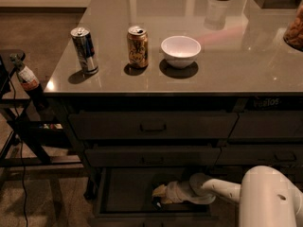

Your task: Place rxbar blueberry into bottom drawer

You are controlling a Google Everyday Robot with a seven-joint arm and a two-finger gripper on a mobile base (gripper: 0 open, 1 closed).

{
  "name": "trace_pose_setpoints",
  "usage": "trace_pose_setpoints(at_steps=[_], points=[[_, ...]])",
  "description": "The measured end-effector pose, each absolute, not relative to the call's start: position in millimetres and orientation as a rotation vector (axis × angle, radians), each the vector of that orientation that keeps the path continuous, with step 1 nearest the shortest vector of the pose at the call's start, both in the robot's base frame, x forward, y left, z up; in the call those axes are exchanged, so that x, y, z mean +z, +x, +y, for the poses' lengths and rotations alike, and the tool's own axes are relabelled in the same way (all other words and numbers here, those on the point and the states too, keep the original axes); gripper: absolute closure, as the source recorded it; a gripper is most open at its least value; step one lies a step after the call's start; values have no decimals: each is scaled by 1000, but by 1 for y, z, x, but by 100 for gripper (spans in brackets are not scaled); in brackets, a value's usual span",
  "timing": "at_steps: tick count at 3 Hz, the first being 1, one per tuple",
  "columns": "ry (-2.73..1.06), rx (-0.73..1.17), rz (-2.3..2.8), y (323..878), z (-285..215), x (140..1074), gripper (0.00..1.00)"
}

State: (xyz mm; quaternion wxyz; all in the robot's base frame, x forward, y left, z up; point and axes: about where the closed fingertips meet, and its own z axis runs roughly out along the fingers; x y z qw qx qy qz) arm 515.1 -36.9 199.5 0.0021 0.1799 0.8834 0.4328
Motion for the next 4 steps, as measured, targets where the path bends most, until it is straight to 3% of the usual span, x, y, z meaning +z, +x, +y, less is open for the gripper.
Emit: trace_pose_setpoints(at_steps=[3,4], points=[[573,1325,2781,539,-15,162,100],[622,1358,2803,540,-14,156,82]])
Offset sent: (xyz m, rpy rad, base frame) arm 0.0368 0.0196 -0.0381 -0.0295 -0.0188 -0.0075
